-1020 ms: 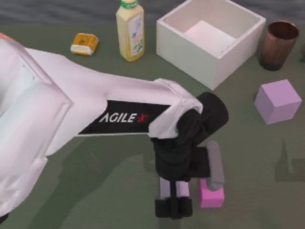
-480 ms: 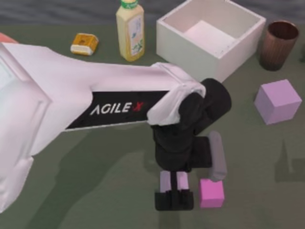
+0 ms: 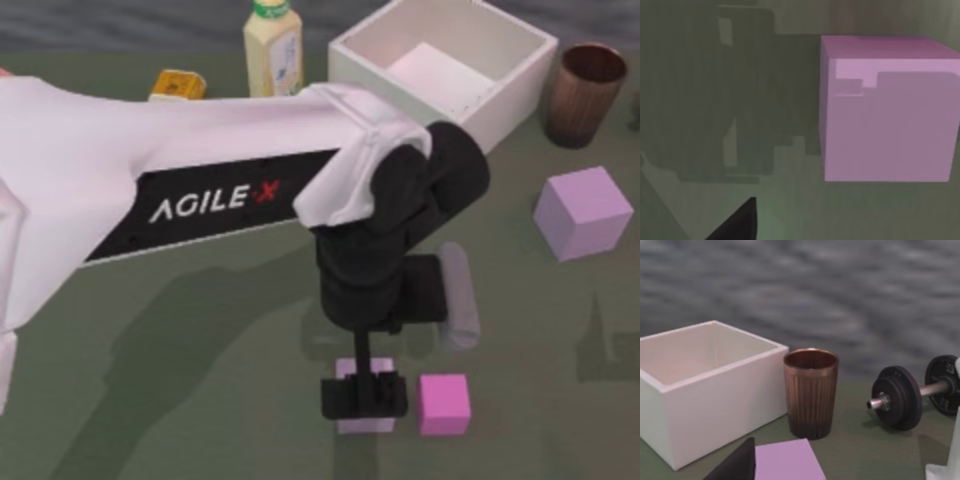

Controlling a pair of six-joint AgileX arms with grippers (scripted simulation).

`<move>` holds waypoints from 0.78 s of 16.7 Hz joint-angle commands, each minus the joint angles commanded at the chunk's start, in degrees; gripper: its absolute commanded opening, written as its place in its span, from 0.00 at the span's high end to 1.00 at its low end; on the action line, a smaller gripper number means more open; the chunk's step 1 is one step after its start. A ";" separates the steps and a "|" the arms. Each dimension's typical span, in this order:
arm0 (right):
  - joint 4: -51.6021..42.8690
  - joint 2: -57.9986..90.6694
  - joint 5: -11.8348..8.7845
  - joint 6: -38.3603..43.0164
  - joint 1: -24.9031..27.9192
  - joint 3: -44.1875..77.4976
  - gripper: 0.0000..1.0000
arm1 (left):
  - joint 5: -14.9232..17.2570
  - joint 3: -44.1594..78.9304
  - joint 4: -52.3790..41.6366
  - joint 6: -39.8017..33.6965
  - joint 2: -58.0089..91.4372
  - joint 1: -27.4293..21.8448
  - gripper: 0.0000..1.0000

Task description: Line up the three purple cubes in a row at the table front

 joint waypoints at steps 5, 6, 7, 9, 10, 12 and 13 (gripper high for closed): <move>-3.89 5.84 -0.15 -0.39 0.46 5.80 0.00 | -0.34 -4.42 2.90 -1.61 -5.08 2.74 0.00; -5.76 8.78 -0.14 -0.58 0.61 8.73 0.00 | -0.47 -6.58 4.31 -2.47 -7.65 4.12 0.00; -7.94 12.30 -0.12 -0.82 0.76 12.23 0.00 | -0.61 -9.13 5.96 -3.51 -10.73 5.75 0.00; -13.12 21.07 -0.03 -1.41 1.08 20.71 0.00 | -0.89 -15.55 10.07 -6.20 -18.75 9.83 0.00; -16.08 26.32 0.04 -1.77 1.25 25.54 0.00 | -1.02 -19.20 12.35 -7.72 -23.39 12.08 0.00; -22.60 38.58 0.18 -2.59 1.66 36.07 0.00 | -1.23 -27.45 17.36 -11.12 -33.88 17.00 0.00; -26.09 45.43 0.25 -3.05 1.90 41.56 0.00 | -1.31 -31.92 20.03 -12.95 -39.59 19.60 0.00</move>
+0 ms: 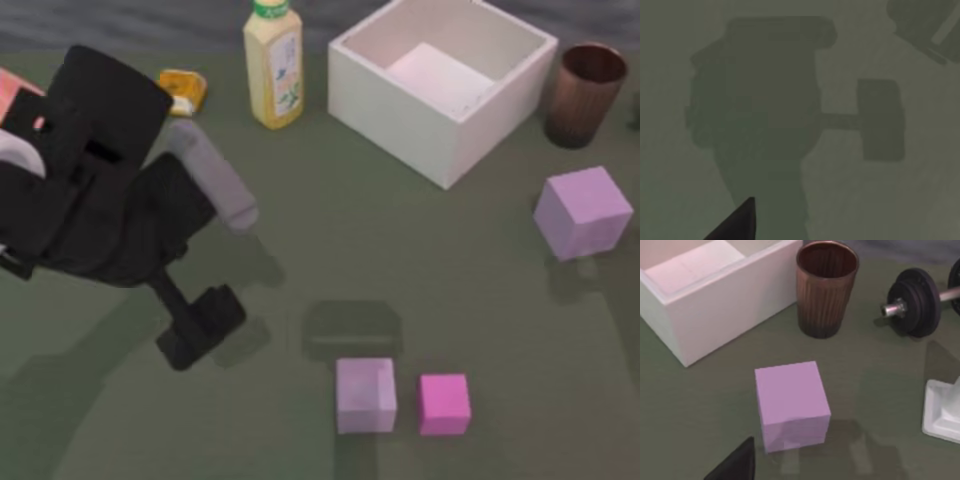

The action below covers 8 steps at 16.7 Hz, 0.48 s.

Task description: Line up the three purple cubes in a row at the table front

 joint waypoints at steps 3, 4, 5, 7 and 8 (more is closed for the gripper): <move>-10.94 21.67 0.20 -1.47 0.81 16.62 0.00 | -0.16 -14.08 8.38 -5.71 -17.94 7.93 0.00; -14.60 28.81 0.26 -1.96 1.10 22.02 0.00 | -0.19 -19.10 11.41 -7.74 -24.31 10.69 0.00; -18.18 35.72 0.31 -2.44 1.40 27.25 0.00 | -0.20 -23.64 14.21 -9.60 -30.13 13.18 0.00; -24.97 48.56 0.38 -3.32 1.97 37.20 0.00 | -0.17 -32.06 19.61 -13.09 -41.14 17.76 0.00; -28.11 54.30 0.39 -3.72 2.25 41.89 0.00 | -0.12 -35.84 22.22 -14.72 -46.16 19.83 0.00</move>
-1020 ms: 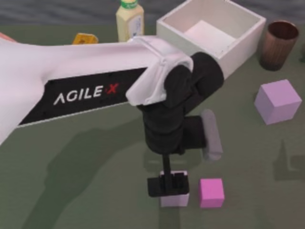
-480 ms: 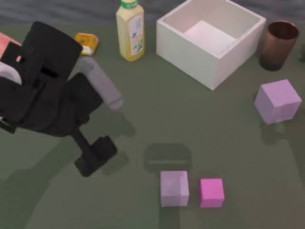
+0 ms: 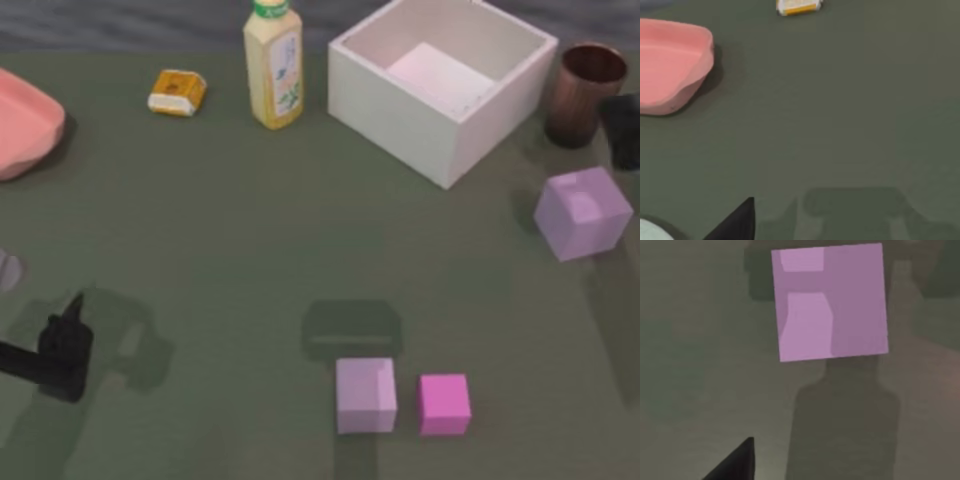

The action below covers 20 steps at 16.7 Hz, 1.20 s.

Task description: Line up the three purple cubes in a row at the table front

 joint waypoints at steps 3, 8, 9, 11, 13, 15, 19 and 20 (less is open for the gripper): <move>-8.04 14.31 -0.07 -1.00 0.72 12.88 0.00 | 0.26 -9.24 7.40 -4.42 -12.57 5.38 0.00; -16.46 30.54 -0.28 -2.04 1.40 29.16 0.00 | 0.81 -18.51 16.92 -9.87 -26.91 11.39 0.00; -17.34 32.25 -0.32 -2.15 1.47 30.94 0.00 | 0.89 -19.38 18.04 -10.49 -28.58 12.02 0.00; -18.22 33.97 -0.38 -2.27 1.54 32.70 0.00 | 0.97 -20.21 19.18 -11.11 -30.29 12.63 0.00; -18.24 34.00 -0.38 -2.27 1.55 32.73 0.00 | 0.97 -20.25 19.23 -11.14 -30.36 12.65 0.00; -18.24 34.00 -0.38 -2.27 1.55 32.73 0.00 | 0.97 -20.25 19.23 -11.14 -30.36 12.65 0.00; -15.82 34.56 -0.37 -2.37 1.42 30.71 0.00 | 0.97 -20.25 19.23 -11.14 -30.36 12.65 0.00; -13.92 35.09 -0.37 -2.36 1.47 29.37 0.00 | 0.97 -20.25 19.23 -11.14 -30.36 12.65 0.00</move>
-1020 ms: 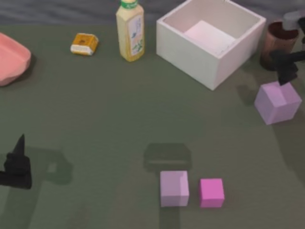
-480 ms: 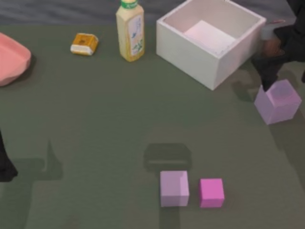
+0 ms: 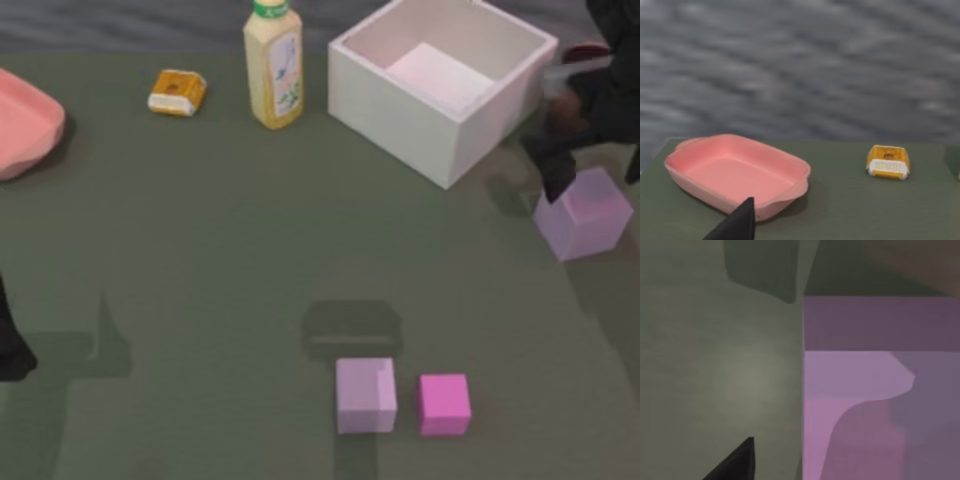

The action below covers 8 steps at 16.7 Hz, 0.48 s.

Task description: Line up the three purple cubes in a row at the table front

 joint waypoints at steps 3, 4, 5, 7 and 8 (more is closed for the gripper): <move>7.50 2.10 0.03 0.14 0.07 -4.80 0.00 | 0.00 0.00 0.00 0.00 0.00 0.00 0.00; 9.70 2.76 0.03 0.17 0.11 -6.30 0.00 | 0.00 0.00 0.00 0.00 0.00 0.00 0.00; 11.31 3.35 0.04 0.20 0.13 -7.49 0.00 | 0.00 0.00 0.00 0.00 0.00 0.00 0.00; 12.71 3.95 0.05 0.23 0.16 -8.62 0.00 | 0.00 0.00 0.00 0.00 0.00 0.00 0.00; 12.71 3.95 0.05 0.23 0.16 -8.62 0.00 | 0.00 0.00 0.00 0.00 0.00 0.00 0.00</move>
